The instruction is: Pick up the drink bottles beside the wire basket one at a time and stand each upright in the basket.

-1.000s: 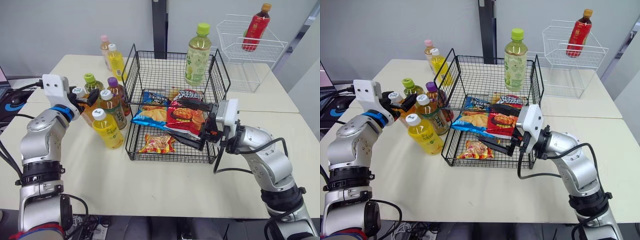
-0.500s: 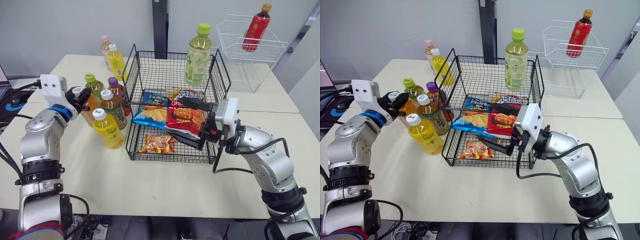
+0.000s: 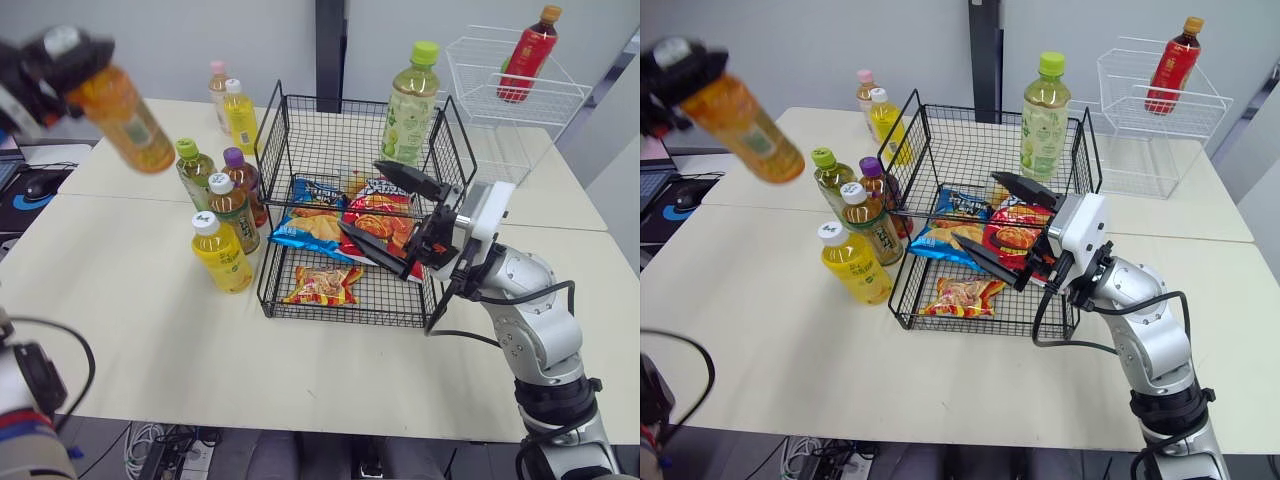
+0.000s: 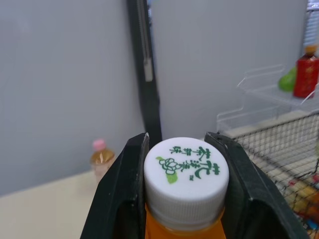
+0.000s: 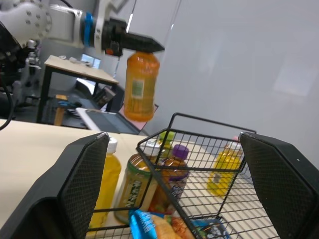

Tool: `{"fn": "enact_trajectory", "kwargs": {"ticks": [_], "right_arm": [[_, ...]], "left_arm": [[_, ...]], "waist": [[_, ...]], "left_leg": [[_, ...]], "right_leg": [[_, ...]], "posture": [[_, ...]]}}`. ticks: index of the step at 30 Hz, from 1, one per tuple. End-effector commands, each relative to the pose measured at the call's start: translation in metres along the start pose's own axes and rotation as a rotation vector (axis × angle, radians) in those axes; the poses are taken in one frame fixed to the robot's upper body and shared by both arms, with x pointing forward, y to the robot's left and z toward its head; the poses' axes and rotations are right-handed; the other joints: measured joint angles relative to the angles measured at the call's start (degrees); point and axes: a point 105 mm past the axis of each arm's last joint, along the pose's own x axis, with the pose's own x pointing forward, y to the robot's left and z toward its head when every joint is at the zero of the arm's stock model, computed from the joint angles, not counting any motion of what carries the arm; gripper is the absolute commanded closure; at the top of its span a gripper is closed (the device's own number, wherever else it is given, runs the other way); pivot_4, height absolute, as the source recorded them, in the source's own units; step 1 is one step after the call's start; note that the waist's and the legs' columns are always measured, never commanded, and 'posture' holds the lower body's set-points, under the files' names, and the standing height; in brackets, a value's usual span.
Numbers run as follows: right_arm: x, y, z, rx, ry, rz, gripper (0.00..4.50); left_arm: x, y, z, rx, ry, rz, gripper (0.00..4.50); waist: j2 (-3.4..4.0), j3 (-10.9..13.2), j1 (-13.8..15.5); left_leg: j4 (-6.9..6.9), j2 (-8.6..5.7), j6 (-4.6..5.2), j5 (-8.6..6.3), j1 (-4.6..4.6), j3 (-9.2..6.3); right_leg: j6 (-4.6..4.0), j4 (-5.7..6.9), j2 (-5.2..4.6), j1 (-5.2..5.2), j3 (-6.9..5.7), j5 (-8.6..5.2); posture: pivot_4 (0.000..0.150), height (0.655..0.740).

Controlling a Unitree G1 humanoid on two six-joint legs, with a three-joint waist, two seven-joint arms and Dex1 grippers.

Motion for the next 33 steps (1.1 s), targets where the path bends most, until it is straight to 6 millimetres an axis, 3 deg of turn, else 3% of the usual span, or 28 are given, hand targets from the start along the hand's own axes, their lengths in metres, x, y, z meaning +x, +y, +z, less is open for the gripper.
{"fn": "enact_trajectory", "kwargs": {"ticks": [1,4,8,14,18,27,29,33], "right_arm": [[0.001,-0.009,0.012,-0.064,-0.038,-0.067,0.0],[0.001,-0.013,0.012,-0.08,-0.035,-0.119,0.0],[-0.002,-0.017,0.011,-0.115,-0.011,-0.185,0.0],[-0.003,-0.017,0.013,-0.131,-0.006,-0.252,0.0],[-0.007,-0.016,0.013,-0.144,0.016,-0.295,0.0],[-0.013,-0.014,0.013,-0.151,0.052,-0.35,0.0],[-0.014,-0.014,0.014,-0.155,0.057,-0.358,0.0],[-0.017,-0.014,0.014,-0.159,0.066,-0.366,0.0]], "left_arm": [[0.021,-0.012,0.048,-0.011,-0.133,-0.083,3.11],[0.051,-0.028,0.066,-0.067,-0.175,-0.166,3.11],[0.088,-0.052,0.059,-0.091,-0.155,-0.284,3.11],[0.13,-0.076,0.027,-0.11,-0.101,-0.353,3.11],[0.155,-0.098,-0.018,-0.092,-0.017,-0.377,3.11],[0.174,-0.118,-0.054,-0.152,0.028,-0.377,3.11],[0.175,-0.121,-0.058,-0.14,0.032,-0.387,2.4],[0.175,-0.122,-0.06,-0.137,0.029,-0.401,1.39]], "waist": [[0.02,0.0,-0.1],[0.04,0.0,-0.1],[0.14,0.1,-0.6],[0.22,0.1,-1.3],[0.23,0.1,-1.7],[0.24,0.1,-2.1],[0.25,0.1,-2.1],[0.25,0.1,-2.2]], "left_leg": [[0.0,-0.02,0.0,0.0,0.01,0.02],[0.03,-0.01,-0.01,0.02,-0.03,-0.1],[0.0,-0.01,-0.05,0.05,0.03,0.01],[-0.01,0.02,-0.1,0.08,0.0,0.09],[-0.01,0.02,-0.12,0.09,-0.11,0.14],[-0.02,0.0,-0.12,0.09,-0.13,0.16],[-0.01,0.0,-0.12,0.09,-0.12,0.17],[0.01,0.0,-0.12,0.09,-0.11,0.17]], "right_leg": [[0.0,0.01,0.0,0.0,0.04,0.0],[-0.01,0.08,0.02,0.0,-0.06,-0.01],[-0.01,0.1,0.03,-0.03,0.04,0.0],[-0.02,0.14,0.06,-0.15,0.12,0.0],[-0.03,0.13,0.07,-0.29,0.2,0.0],[-0.01,0.11,0.07,-0.31,0.21,-0.02],[0.0,0.14,0.07,-0.3,0.21,-0.02],[0.0,0.15,0.07,-0.29,0.21,-0.02]], "posture": [[0.15,0.74],[0.15,0.74],[0.15,0.74],[0.15,0.74],[0.15,0.74],[0.15,0.74],[0.15,0.74],[0.15,0.74]]}}
